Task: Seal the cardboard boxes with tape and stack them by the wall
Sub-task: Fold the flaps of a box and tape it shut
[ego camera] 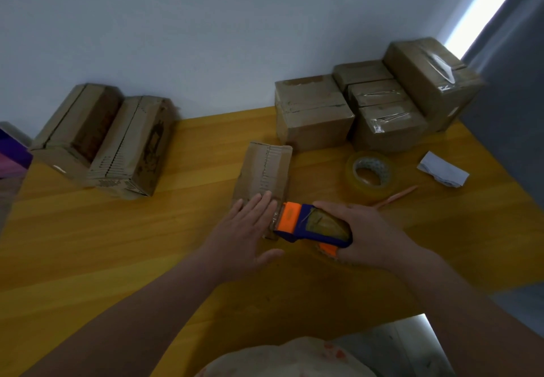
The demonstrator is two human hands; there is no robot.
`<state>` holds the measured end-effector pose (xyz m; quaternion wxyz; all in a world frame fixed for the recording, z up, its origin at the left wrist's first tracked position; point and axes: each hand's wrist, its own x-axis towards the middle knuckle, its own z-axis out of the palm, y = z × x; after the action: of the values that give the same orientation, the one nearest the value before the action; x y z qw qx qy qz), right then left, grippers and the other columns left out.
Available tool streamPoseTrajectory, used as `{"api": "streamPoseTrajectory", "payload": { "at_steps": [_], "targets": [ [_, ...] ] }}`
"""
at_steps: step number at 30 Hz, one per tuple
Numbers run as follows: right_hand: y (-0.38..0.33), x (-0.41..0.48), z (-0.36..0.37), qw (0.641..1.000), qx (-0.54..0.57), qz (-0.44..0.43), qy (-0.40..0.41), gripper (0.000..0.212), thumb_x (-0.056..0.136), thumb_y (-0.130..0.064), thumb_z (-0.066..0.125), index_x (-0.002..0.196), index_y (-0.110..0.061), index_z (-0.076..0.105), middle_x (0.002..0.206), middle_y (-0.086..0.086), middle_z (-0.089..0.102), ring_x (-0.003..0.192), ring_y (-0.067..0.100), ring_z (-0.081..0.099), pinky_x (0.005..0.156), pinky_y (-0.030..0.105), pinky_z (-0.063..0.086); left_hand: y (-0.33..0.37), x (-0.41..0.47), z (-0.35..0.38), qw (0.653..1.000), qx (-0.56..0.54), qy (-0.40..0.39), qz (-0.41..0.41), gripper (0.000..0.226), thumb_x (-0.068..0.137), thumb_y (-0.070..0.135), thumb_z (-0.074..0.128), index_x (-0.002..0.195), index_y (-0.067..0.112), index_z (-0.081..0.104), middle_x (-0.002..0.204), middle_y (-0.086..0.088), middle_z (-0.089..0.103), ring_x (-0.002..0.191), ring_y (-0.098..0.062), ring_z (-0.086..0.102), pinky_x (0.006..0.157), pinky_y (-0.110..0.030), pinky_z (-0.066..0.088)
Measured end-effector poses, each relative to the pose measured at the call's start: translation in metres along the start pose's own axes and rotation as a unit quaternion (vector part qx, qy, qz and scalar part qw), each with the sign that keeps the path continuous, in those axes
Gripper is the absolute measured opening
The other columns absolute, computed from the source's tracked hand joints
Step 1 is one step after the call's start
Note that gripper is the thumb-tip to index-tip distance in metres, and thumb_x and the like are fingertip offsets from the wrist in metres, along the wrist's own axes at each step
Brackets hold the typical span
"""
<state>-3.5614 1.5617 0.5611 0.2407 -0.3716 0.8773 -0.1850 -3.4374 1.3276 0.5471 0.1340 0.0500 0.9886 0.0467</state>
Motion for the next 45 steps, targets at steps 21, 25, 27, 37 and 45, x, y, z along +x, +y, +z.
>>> {"api": "streamPoseTrajectory", "payload": {
  "at_steps": [21, 25, 27, 37, 45],
  "targets": [
    [-0.019, -0.032, -0.073, 0.995, -0.05, 0.015, -0.082, 0.09, 0.08, -0.037, 0.073, 0.146, -0.054, 0.015, 0.099, -0.014, 0.049, 0.073, 0.007, 0.056, 0.059, 0.018, 0.046, -0.007, 0.006, 0.002, 1.0, -0.017, 0.012, -0.004, 0.098, 0.072, 0.081, 0.018, 0.147, 0.031, -0.021, 0.152, 0.01, -0.027, 0.14, -0.006, -0.023, 0.115, -0.031, -0.012],
    [-0.019, -0.035, -0.081, 0.991, -0.094, 0.035, -0.089, 0.082, 0.083, -0.041, 0.069, 0.146, -0.052, 0.018, 0.085, -0.017, 0.046, 0.067, 0.003, 0.05, 0.057, 0.014, 0.04, -0.005, 0.007, 0.004, 1.0, -0.007, 0.017, 0.003, 0.099, 0.072, 0.081, 0.017, 0.149, 0.029, -0.018, 0.152, 0.009, -0.027, 0.14, -0.007, -0.024, 0.116, -0.031, -0.013],
    [-0.026, -0.027, -0.073, 0.988, -0.125, 0.026, -0.086, 0.079, 0.083, -0.045, 0.067, 0.147, -0.049, 0.02, 0.085, -0.02, 0.041, 0.07, 0.002, 0.046, 0.06, 0.017, 0.04, -0.004, 0.007, 0.004, 1.0, -0.014, 0.025, -0.002, 0.096, 0.08, 0.076, 0.03, 0.149, 0.029, -0.017, 0.152, 0.01, -0.028, 0.14, -0.007, -0.024, 0.113, -0.03, -0.015],
    [-0.053, 0.026, -0.049, 0.98, -0.12, 0.043, -0.15, 0.078, 0.077, -0.037, 0.071, 0.145, -0.044, 0.034, 0.098, -0.01, 0.051, 0.082, 0.012, 0.053, 0.069, 0.03, 0.053, -0.002, 0.005, -0.001, 0.999, -0.022, 0.022, -0.007, 0.087, 0.094, 0.048, 0.047, 0.143, 0.029, -0.022, 0.149, 0.009, -0.027, 0.137, -0.007, -0.023, 0.112, -0.03, -0.014],
    [-0.041, 0.043, -0.054, 0.97, -0.009, 0.101, -0.222, 0.069, 0.076, -0.028, 0.076, 0.138, -0.036, 0.048, 0.098, -0.007, 0.055, 0.083, 0.012, 0.054, 0.064, 0.022, 0.046, -0.001, 0.007, -0.001, 1.0, -0.008, 0.025, -0.017, 0.08, 0.099, 0.031, 0.047, 0.15, 0.028, -0.014, 0.15, 0.01, -0.025, 0.145, -0.011, -0.012, 0.116, -0.032, -0.007]
  ]
}}
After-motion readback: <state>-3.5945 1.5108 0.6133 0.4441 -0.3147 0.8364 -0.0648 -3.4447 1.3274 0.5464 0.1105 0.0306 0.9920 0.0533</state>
